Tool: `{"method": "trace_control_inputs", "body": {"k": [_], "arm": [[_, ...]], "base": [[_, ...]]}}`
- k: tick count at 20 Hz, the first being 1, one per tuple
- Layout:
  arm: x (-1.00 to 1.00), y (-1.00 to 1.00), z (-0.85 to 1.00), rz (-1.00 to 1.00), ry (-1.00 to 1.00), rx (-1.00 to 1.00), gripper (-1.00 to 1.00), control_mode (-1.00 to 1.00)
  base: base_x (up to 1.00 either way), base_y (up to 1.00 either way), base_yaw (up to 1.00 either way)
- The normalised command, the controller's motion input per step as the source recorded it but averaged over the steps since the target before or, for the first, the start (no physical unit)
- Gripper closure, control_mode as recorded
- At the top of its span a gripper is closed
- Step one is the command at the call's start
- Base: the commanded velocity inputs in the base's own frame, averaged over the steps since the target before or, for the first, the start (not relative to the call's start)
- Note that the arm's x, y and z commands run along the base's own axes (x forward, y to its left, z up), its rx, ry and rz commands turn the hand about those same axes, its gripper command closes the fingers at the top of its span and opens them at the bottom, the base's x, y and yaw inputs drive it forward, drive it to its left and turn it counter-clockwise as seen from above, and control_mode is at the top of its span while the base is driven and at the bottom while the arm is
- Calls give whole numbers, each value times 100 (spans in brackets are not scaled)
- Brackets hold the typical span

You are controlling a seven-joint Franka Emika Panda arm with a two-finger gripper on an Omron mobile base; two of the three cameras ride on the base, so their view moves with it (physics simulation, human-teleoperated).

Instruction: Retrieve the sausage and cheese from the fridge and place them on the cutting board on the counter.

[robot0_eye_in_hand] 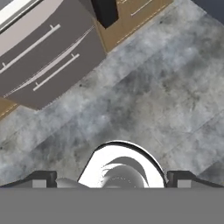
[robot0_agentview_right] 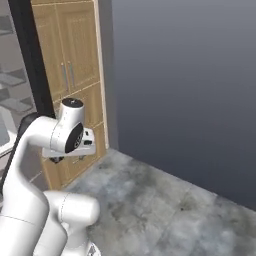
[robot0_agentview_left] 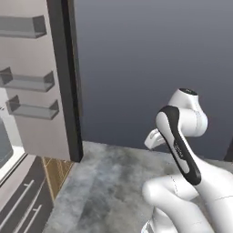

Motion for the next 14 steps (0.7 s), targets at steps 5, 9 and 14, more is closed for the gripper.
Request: {"method": "trace_control_inputs", "body": {"k": [5,9,14], "arm": [[0,0,0,0,0,0,-100,100],[0,0,0,0,0,0,-100,100],[0,0,0,0,0,0,-100,100]], "base": [[50,-4,61],[1,-13,74],[7,-14,73]]}}
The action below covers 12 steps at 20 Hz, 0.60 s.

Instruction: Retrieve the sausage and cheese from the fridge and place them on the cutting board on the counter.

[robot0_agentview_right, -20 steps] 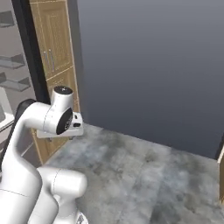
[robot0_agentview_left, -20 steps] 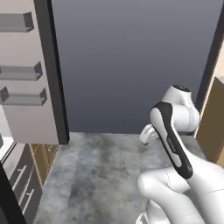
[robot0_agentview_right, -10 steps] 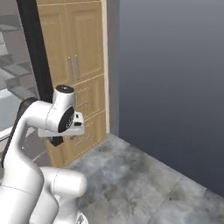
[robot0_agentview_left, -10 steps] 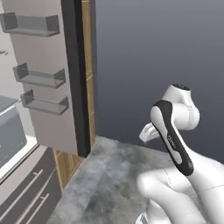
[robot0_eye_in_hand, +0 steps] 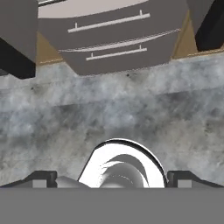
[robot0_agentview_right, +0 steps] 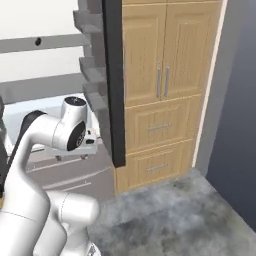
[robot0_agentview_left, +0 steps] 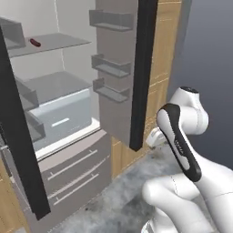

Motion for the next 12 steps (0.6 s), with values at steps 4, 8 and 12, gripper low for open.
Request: {"method": "trace_control_inputs", "body": {"k": [4,8,12], "arm": [[0,0,0,0,0,0,-100,100],[0,0,0,0,0,0,-100,100],[0,0,0,0,0,0,-100,100]], "base": [[74,-20,68],[93,-18,56],[73,-21,45]]}}
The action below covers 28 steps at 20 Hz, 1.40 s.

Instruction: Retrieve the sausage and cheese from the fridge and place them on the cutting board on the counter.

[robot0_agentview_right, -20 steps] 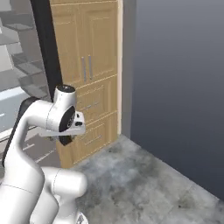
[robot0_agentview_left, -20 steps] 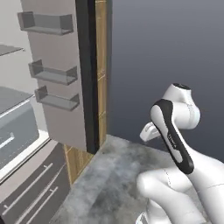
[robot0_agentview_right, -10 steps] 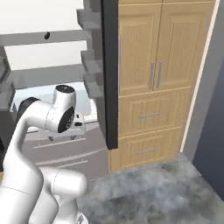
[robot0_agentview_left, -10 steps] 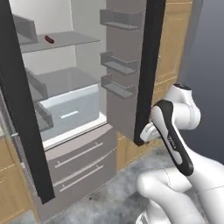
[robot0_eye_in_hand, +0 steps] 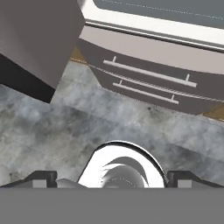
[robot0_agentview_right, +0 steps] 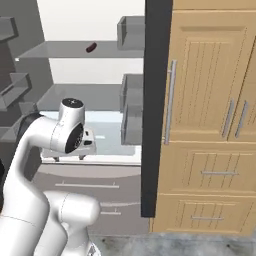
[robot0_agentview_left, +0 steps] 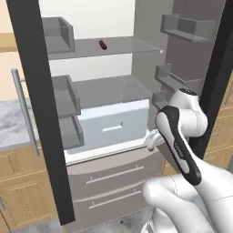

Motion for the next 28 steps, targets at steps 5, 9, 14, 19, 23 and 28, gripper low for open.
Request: {"method": "trace_control_inputs", "body": {"k": [5,9,14,19,23,28], "arm": [[0,0,0,0,0,0,-100,100],[0,0,0,0,0,0,-100,100],[0,0,0,0,0,0,-100,100],[-7,-2,20,1,-6,0,-100,-100],[-68,-6,97,0,-33,1,-100,-100],[-27,0,100,0,-25,0,-100,-100]], "base": [[54,-13,23],[97,-25,11],[100,-11,3],[36,0,0],[0,0,0],[0,0,0]]}}
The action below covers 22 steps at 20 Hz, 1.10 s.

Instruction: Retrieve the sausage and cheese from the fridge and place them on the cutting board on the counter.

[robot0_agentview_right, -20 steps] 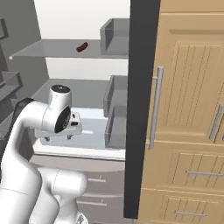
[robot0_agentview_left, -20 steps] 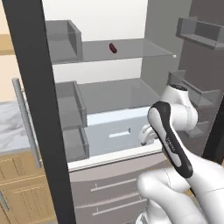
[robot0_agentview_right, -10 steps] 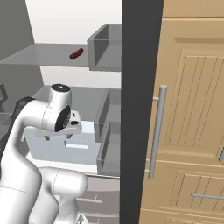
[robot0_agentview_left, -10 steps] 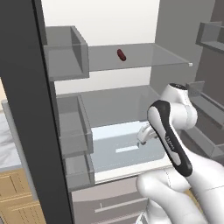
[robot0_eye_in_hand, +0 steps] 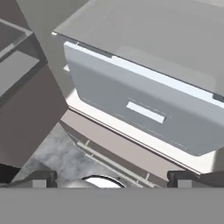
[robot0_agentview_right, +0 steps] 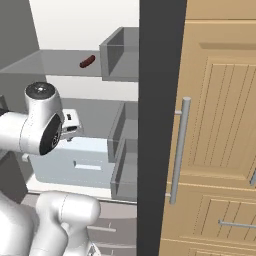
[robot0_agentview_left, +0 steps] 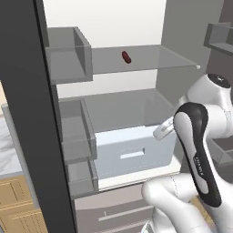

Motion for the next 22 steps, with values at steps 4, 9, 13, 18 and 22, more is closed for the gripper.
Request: {"method": "trace_control_inputs", "body": {"k": [4,9,13,18,22], "arm": [[8,0,100,-5,-9,0,-100,-100],[38,-2,100,-10,0,1,-100,-100],[45,-4,81,-10,0,1,-100,-100],[67,-1,17,-7,-11,4,-100,-100],[81,0,0,-7,-22,7,-100,-100]], "base": [[0,0,0],[0,0,0],[0,0,0],[0,0,0],[0,0,0]]}}
